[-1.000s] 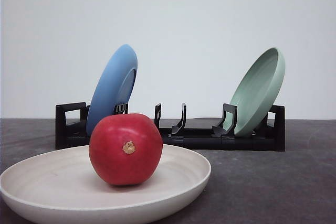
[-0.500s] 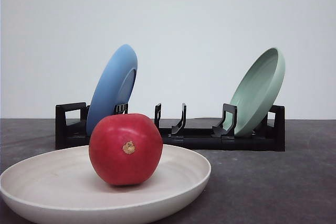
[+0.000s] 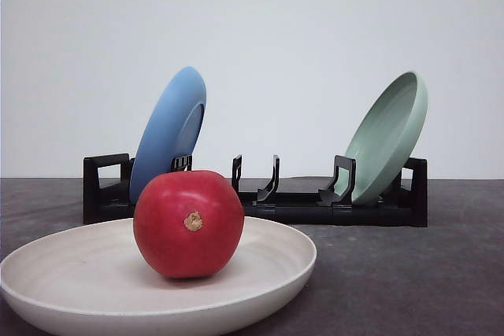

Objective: Place pomegranate in white plate

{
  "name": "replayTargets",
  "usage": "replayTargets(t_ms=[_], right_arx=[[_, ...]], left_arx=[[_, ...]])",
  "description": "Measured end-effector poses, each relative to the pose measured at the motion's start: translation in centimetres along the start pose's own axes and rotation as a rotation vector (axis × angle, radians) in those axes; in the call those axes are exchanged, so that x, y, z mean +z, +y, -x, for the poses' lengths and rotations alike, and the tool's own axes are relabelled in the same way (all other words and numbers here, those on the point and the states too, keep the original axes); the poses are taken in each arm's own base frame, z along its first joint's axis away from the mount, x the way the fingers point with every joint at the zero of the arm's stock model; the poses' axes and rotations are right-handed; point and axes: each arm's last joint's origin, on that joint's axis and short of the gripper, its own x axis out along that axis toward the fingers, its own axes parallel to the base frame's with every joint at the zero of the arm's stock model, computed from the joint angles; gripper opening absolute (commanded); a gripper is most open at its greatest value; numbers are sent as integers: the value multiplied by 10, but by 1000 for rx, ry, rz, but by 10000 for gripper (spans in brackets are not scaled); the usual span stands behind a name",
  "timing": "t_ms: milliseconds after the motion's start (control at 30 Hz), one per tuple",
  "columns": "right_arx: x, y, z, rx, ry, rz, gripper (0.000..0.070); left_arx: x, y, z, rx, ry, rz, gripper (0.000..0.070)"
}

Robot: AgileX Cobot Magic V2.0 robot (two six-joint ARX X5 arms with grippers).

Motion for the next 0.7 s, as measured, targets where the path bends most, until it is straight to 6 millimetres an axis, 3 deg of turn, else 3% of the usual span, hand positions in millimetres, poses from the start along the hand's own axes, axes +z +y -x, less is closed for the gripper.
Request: replayTargets(t_ms=[700], right_arx=[[0,0,0,0,0,0,7]], left_arx=[[0,0,0,0,0,0,0]])
